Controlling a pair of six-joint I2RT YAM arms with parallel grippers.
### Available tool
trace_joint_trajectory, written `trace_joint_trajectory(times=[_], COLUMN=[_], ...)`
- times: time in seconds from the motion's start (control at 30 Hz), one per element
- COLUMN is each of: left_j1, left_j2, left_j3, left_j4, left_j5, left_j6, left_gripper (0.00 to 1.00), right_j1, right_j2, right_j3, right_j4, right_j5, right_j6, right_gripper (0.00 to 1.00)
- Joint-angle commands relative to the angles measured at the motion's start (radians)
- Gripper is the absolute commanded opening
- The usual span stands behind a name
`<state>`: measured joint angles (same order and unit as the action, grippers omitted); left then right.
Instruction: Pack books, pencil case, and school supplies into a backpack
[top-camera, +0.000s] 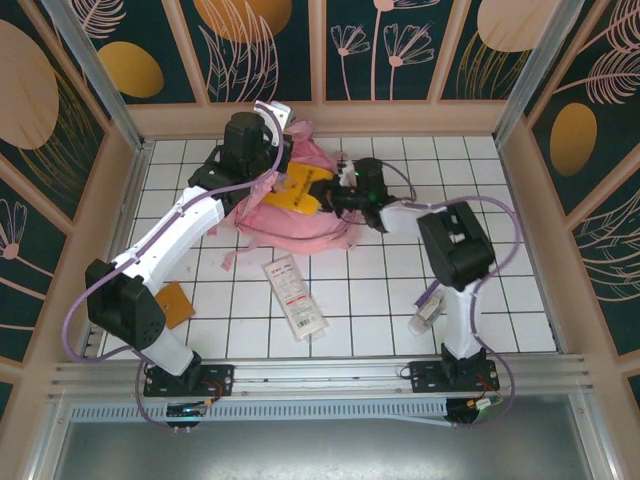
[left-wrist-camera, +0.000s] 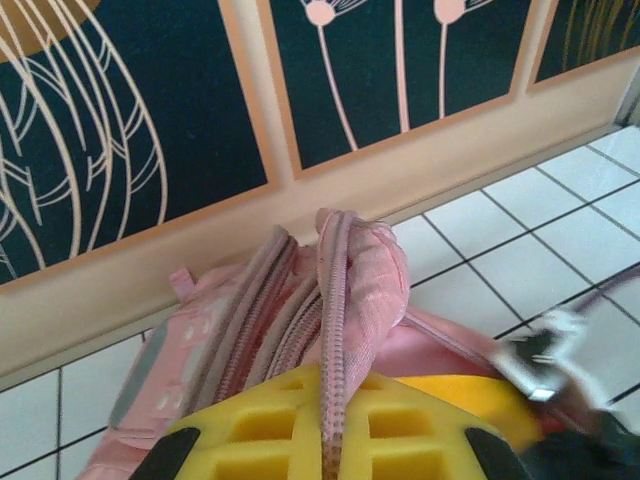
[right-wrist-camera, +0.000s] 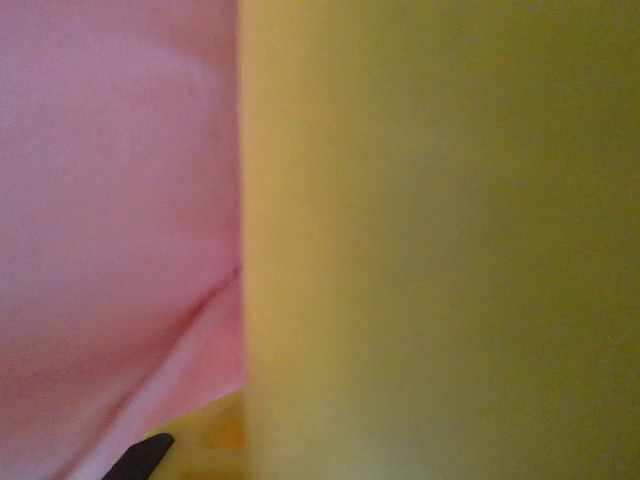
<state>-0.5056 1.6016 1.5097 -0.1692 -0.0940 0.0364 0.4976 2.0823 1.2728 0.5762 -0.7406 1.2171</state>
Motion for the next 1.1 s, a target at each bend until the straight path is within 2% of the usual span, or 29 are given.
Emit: trace_joint_trajectory(times=[0.0, 0.07, 0.17, 0.27, 0.43, 0.53, 0.7, 0.8, 0.87, 0.9, 0.97, 1.03, 1.07], left_j1=[-0.005, -0.006, -0.007, -0.007, -0.006, -0.007, -0.005, -0.006, -0.005, -0.006, -0.005, -0.006, -0.008], left_j2=[-0.033, -0.037, -0.049, -0.064, -0.077, -0.081, -0.079, -0.058, -0.043, -0.032, -0.003, 0.033, 0.049], left_j3=[0.057, 0.048, 0.019, -0.016, -0.065, -0.098, -0.132, -0.120, -0.132, -0.144, -0.168, -0.179, -0.186], left_j4=[0.142, 0.143, 0.162, 0.180, 0.200, 0.219, 0.243, 0.214, 0.191, 0.174, 0.146, 0.116, 0.115], left_j5=[0.086, 0.094, 0.094, 0.077, 0.040, 0.021, 0.046, 0.074, 0.090, 0.113, 0.202, 0.347, 0.416], left_j6=[-0.046, -0.053, -0.062, -0.047, -0.007, 0.006, 0.005, 0.053, 0.114, 0.141, 0.161, 0.167, 0.154], left_gripper=[0.00, 0.00, 0.00, 0.00, 0.00, 0.00, 0.00, 0.00, 0.00, 0.10, 0.53, 0.73, 0.77], right_j1=[0.035, 0.044, 0.070, 0.081, 0.056, 0.004, -0.043, -0.044, -0.060, -0.076, -0.122, -0.183, -0.218], right_j2=[0.113, 0.190, 0.281, 0.258, 0.132, 0.015, -0.059, -0.110, -0.190, -0.244, -0.351, -0.452, -0.499], right_j3=[0.159, 0.266, 0.401, 0.393, 0.270, 0.116, 0.030, -0.005, -0.062, -0.101, -0.166, -0.212, -0.234], right_j4=[0.197, 0.100, -0.037, -0.117, -0.274, -0.296, -0.317, -0.367, -0.404, -0.426, -0.502, -0.622, -0.685], right_j5=[0.170, 0.236, 0.251, 0.249, 0.187, 0.133, 0.006, 0.025, 0.091, 0.132, 0.233, 0.367, 0.439], right_j6=[0.091, 0.071, 0.067, 0.029, -0.088, -0.138, -0.225, -0.310, -0.370, -0.400, -0.461, -0.523, -0.555], right_gripper=[0.00, 0.03, 0.27, 0.46, 0.59, 0.61, 0.46, 0.46, 0.47, 0.50, 0.57, 0.65, 0.69])
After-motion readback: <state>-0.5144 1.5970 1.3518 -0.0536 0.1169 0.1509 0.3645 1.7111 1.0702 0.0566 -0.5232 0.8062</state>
